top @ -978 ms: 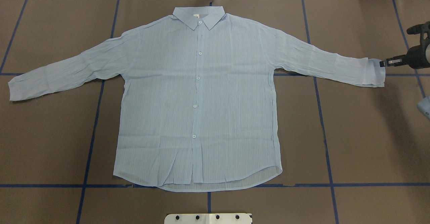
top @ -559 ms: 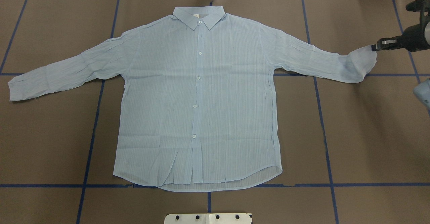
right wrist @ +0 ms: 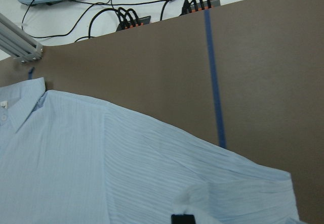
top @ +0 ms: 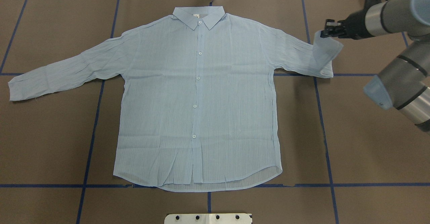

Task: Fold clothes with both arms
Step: 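Carry the held sleeve with the right gripper across the shirt toward the collar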

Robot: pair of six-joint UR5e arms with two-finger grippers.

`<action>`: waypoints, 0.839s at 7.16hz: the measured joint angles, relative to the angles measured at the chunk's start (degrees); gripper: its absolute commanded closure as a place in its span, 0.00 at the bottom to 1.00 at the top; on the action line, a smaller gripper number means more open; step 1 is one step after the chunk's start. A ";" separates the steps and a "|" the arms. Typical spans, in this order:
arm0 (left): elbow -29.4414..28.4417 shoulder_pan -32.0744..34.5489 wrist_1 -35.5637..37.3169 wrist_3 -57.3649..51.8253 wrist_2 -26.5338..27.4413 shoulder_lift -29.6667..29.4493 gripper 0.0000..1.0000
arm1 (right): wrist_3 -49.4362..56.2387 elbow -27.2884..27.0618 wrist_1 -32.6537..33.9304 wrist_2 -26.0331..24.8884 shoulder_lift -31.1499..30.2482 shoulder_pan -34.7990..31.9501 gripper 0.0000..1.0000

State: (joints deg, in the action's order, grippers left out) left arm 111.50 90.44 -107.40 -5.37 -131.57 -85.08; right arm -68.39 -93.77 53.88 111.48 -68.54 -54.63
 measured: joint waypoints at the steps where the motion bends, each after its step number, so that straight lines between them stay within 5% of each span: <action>1: 0.02 0.00 0.00 0.01 0.00 0.00 0.00 | -3.64 0.05 5.57 -5.51 5.40 4.24 1.00; 4: -0.04 0.06 0.00 0.01 0.00 0.00 0.00 | -9.73 2.47 17.70 -19.21 20.04 12.67 1.00; 6: -0.11 0.06 0.00 0.01 0.00 0.00 0.00 | -11.13 6.41 19.33 -28.75 27.19 18.49 1.00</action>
State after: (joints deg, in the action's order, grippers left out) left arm 111.39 90.50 -107.40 -5.36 -131.57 -85.08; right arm -79.52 -87.36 73.21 82.73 -41.35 -36.14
